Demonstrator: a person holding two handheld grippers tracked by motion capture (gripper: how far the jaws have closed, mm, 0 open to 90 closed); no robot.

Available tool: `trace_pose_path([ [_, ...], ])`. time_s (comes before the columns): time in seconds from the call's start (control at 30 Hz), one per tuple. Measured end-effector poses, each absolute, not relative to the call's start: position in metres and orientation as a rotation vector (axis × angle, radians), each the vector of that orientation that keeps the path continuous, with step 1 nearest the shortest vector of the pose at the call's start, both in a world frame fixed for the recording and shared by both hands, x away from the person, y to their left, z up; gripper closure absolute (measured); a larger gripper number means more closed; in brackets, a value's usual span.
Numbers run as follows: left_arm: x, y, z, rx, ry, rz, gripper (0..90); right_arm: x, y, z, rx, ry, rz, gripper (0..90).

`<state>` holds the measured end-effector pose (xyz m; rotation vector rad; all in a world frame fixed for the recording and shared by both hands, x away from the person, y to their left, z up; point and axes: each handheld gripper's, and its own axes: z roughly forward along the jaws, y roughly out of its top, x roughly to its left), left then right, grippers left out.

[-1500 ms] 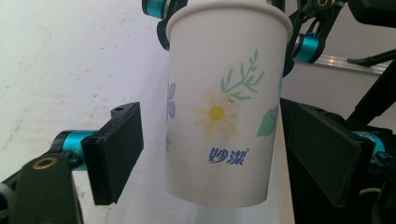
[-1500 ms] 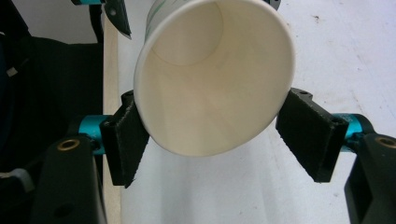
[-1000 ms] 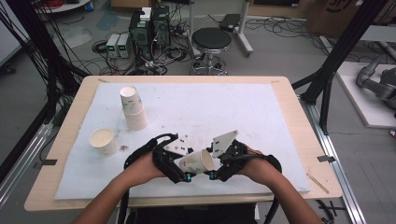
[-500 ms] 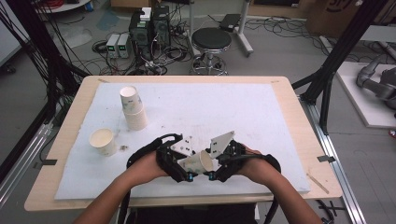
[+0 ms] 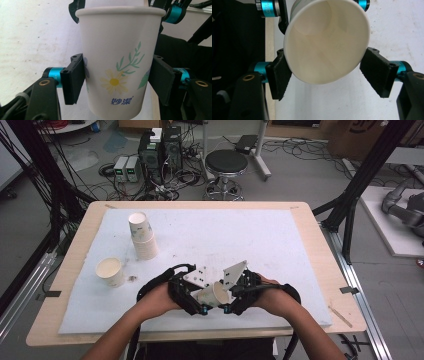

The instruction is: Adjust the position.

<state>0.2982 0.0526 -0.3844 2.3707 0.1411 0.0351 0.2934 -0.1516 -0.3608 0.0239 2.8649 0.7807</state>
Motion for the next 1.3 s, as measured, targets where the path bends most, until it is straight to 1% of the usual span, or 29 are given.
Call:
trace_pose_path([
  [0.23, 0.298, 0.053, -0.392, 2.349, 0.158, 0.018, 32.8, 0.294, -0.151, -0.364, 0.005, 2.877, 0.778, 25.7],
  [0.37, 0.300, 0.056, -0.395, 2.315, 0.179, 0.019, 32.5, 0.296, -0.156, -0.364, 0.076, 2.865, 0.866, 22.5],
  [0.53, 0.301, 0.066, -0.402, 2.259, 0.234, 0.029, 31.4, 0.297, -0.172, -0.360, 0.183, 2.808, 1.041, 22.2],
  [0.8, 0.301, 0.085, -0.412, 2.108, 0.340, 0.080, 30.8, 0.297, -0.211, -0.361, 0.424, 2.636, 1.325, 22.3],
  [1.0, 0.298, 0.098, -0.421, 2.026, 0.397, 0.127, 30.8, 0.295, -0.237, -0.371, 0.573, 2.503, 1.366, 22.3],
  [1.3, 0.296, 0.117, -0.429, 1.904, 0.453, 0.236, 30.7, 0.287, -0.262, -0.389, 0.722, 2.333, 1.403, 22.3],
])
